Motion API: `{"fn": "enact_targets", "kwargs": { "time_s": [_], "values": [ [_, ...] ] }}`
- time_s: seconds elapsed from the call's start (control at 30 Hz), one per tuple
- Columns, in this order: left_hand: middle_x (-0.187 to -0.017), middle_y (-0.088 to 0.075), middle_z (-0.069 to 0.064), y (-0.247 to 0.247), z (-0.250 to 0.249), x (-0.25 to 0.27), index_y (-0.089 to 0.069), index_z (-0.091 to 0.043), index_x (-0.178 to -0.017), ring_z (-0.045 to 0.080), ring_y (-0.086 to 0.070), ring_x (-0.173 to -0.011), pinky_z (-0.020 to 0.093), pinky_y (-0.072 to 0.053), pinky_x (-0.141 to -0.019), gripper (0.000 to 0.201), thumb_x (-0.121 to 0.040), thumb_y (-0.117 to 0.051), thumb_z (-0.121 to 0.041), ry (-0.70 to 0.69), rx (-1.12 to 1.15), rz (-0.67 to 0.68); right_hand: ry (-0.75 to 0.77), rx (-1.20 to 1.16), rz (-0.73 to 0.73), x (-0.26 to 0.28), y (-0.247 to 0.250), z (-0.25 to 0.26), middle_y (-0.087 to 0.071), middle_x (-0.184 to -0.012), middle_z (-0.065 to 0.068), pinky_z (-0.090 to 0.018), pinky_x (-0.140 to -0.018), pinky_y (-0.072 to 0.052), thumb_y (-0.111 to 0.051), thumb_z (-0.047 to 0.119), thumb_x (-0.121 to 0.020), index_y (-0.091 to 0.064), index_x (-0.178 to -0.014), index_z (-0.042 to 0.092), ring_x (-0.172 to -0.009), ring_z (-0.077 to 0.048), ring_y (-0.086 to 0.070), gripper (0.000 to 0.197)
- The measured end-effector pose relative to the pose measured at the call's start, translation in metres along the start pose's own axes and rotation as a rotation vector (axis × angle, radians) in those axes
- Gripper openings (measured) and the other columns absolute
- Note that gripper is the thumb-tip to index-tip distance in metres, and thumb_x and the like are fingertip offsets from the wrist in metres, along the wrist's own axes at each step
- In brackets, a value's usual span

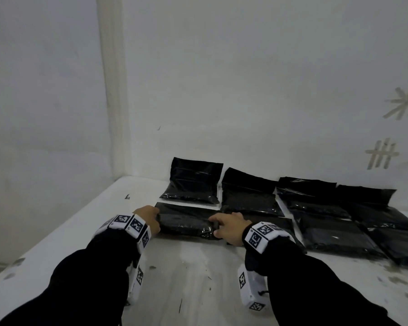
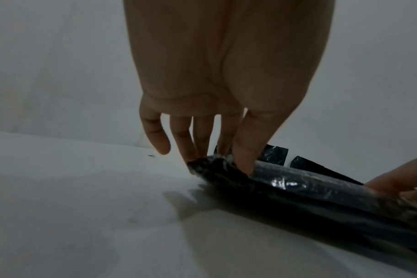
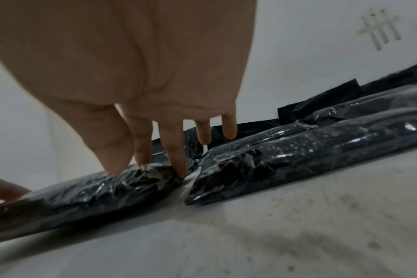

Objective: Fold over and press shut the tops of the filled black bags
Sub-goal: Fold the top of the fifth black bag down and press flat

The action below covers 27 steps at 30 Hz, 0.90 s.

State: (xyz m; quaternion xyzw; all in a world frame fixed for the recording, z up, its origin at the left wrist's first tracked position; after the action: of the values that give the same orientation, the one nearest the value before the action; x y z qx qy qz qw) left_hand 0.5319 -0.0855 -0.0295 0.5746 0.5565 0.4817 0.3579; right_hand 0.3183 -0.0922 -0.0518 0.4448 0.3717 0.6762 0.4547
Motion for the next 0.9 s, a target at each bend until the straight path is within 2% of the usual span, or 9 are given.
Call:
{"fn": "enact_targets", "kwargs": {
  "time_s": [0.07,0.13,0.33,0.43,0.47,0.53,0.6,0.73,0.9],
  "values": [
    [-0.131,-0.054,0.011,-0.006,-0.002,-0.004,-0.050,-0.007,-0.132,0.025,-0.052,-0.120,0.027,-0.041,-0.098,0.048,-0.087,-0.063,-0.018,-0.011,-0.011,0.033,0.009,0.056,0.047,-0.002,-0.003,0.002,-0.031,-0.151,0.000,-0.047,-0.113,-0.013,-0.047,0.032,-0.094,-0.034,-0.139,0.039,-0.145,-0.027,-0.004,0.047],
    [-0.129,-0.056,0.010,-0.010,-0.003,-0.008,-0.052,-0.008,-0.131,0.025,-0.053,-0.119,0.027,-0.041,-0.098,0.048,-0.086,-0.064,-0.020,-0.025,-0.007,0.061,0.005,0.091,0.064,-0.002,-0.004,0.004,-0.030,-0.152,-0.002,-0.049,-0.112,-0.012,-0.049,0.034,-0.093,-0.034,-0.139,0.039,-0.145,-0.028,-0.003,0.048],
    [-0.138,-0.050,0.007,0.002,-0.005,-0.014,-0.047,-0.011,-0.138,0.023,-0.047,-0.126,0.026,-0.035,-0.102,0.057,-0.087,-0.064,-0.030,-0.024,0.026,0.076,0.059,0.164,0.040,0.000,0.012,0.014,-0.044,-0.139,-0.002,-0.043,-0.107,-0.028,-0.056,0.040,-0.089,-0.041,-0.138,0.036,-0.134,-0.027,-0.026,0.051],
    [-0.131,-0.057,0.005,0.017,-0.006,-0.026,-0.057,-0.016,-0.129,0.018,-0.053,-0.115,0.021,-0.037,-0.088,0.047,-0.086,-0.065,-0.032,-0.042,0.078,0.042,0.052,0.103,0.004,-0.008,0.030,0.015,-0.044,-0.139,0.000,-0.042,-0.110,-0.029,-0.057,0.043,-0.088,-0.044,-0.136,0.035,-0.134,-0.024,-0.029,0.051],
    [-0.132,-0.056,0.006,0.023,-0.008,-0.030,-0.057,-0.016,-0.129,0.019,-0.053,-0.117,0.021,-0.037,-0.087,0.046,-0.086,-0.064,-0.032,-0.044,0.092,0.017,0.045,0.096,-0.004,-0.013,0.037,0.015,-0.043,-0.141,-0.001,-0.042,-0.111,-0.028,-0.057,0.043,-0.088,-0.044,-0.136,0.035,-0.134,-0.024,-0.029,0.050],
    [-0.139,-0.050,0.008,0.032,-0.015,-0.041,-0.050,-0.012,-0.135,0.022,-0.046,-0.128,0.025,-0.035,-0.098,0.052,-0.090,-0.059,-0.035,-0.046,0.096,-0.014,0.041,0.106,-0.023,-0.023,0.051,0.016,-0.043,-0.142,-0.003,-0.040,-0.111,-0.028,-0.056,0.043,-0.089,-0.044,-0.137,0.033,-0.135,-0.026,-0.028,0.050],
    [-0.143,-0.045,0.008,0.040,-0.026,-0.055,-0.045,-0.012,-0.138,0.023,-0.042,-0.132,0.025,-0.032,-0.103,0.053,-0.092,-0.056,-0.036,-0.064,0.122,-0.032,0.050,0.128,-0.036,-0.037,0.064,0.022,-0.045,-0.141,-0.004,-0.035,-0.108,-0.028,-0.054,0.040,-0.092,-0.045,-0.137,0.026,-0.135,-0.027,-0.031,0.048],
    [-0.144,-0.044,0.010,0.051,-0.037,-0.095,-0.043,-0.008,-0.139,0.025,-0.041,-0.133,0.027,-0.032,-0.104,0.051,-0.095,-0.051,-0.033,-0.057,0.171,-0.025,0.040,0.143,-0.032,-0.078,0.082,0.029,-0.046,-0.142,-0.006,-0.030,-0.107,-0.033,-0.053,0.038,-0.093,-0.045,-0.138,0.015,-0.131,-0.025,-0.041,0.051],
    [-0.147,-0.038,0.013,0.044,-0.033,-0.146,-0.037,-0.002,-0.140,0.026,-0.037,-0.135,0.030,-0.030,-0.106,0.057,-0.098,-0.043,-0.040,0.038,0.150,0.004,0.010,0.139,0.000,-0.123,0.082,0.027,-0.046,-0.141,-0.012,-0.031,-0.104,-0.037,-0.045,0.032,-0.098,-0.042,-0.138,0.004,-0.128,-0.027,-0.045,0.049]
  ]
}}
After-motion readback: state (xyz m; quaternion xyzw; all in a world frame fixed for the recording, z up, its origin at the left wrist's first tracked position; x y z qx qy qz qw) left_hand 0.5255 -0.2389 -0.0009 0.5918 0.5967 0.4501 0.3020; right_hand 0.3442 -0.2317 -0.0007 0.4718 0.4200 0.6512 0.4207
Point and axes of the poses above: each hand's wrist, its own x-axis away from the middle knuckle, its own y-axis out of the back of the hand, z = x × y, the point moved 10 cm from there along -x, towards the middle knuckle
